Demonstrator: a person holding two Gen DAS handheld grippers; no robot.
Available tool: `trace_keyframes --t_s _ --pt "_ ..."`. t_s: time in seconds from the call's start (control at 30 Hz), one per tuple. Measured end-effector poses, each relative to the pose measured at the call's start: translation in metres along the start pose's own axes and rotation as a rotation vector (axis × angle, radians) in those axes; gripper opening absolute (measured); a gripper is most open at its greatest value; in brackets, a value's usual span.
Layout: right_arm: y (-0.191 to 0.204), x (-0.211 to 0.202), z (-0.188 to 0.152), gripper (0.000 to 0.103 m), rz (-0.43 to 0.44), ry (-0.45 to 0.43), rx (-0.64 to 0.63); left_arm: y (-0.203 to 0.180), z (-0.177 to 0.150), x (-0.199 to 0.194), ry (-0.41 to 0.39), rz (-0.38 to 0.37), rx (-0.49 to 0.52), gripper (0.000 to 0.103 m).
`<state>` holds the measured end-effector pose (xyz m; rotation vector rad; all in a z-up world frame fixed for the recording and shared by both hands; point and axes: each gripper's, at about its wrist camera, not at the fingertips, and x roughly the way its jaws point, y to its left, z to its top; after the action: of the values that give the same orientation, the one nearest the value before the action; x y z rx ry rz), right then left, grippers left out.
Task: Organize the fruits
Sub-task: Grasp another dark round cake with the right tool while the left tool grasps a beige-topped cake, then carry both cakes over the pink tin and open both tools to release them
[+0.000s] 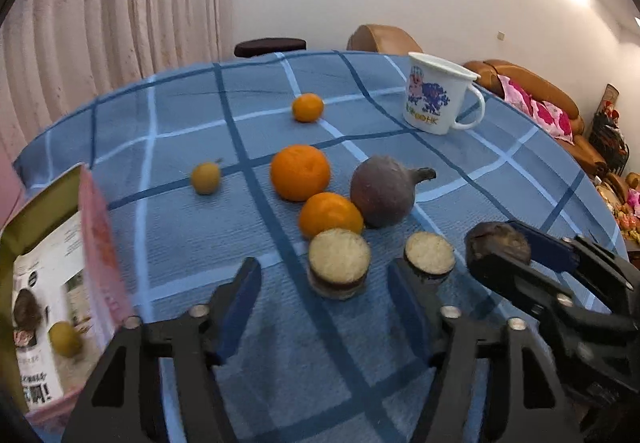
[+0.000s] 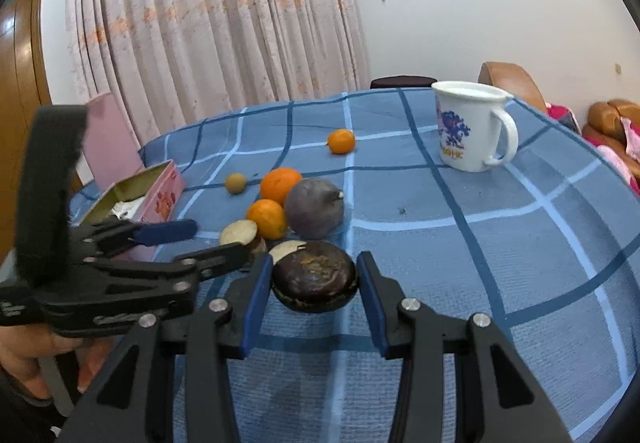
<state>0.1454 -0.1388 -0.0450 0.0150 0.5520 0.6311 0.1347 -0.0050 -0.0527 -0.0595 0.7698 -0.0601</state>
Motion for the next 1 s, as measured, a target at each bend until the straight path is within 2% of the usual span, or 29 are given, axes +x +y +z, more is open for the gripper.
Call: trace_keyframes --t_s 0.03,0.07,0.1,0.3,0.77,1.0 --pt "0.0 -0.002 -0.001 0.046 0.005 -0.01 0.001 0.0 0.002 0.006 0.02 -0.012 -0.002 0.052" --pt "0.0 -0.003 -0.001 0.046 0.011 -0.017 0.003 0.001 0.003 0.01 0.038 -0.03 -0.01 0.036" --pt "0.001 -0.003 -0.001 0.046 0.015 -0.021 0.002 0.003 0.003 0.013 0.049 -0.06 -0.024 0.037" --pt "0.0 -0.002 0.0 0.046 0.021 -0.023 0.005 0.011 -0.001 0.002 0.019 -0.066 -0.05 0.036" --pt "0.017 -0.001 0.003 0.046 0.015 -0.054 -0.064 0.022 -0.008 -0.035 -0.135 0.036 -0.043 0.036" --pt "0.024 0.002 0.008 0.046 0.025 -0.072 -0.093 0.027 -0.011 -0.046 -0.184 0.07 -0.049 0.036"
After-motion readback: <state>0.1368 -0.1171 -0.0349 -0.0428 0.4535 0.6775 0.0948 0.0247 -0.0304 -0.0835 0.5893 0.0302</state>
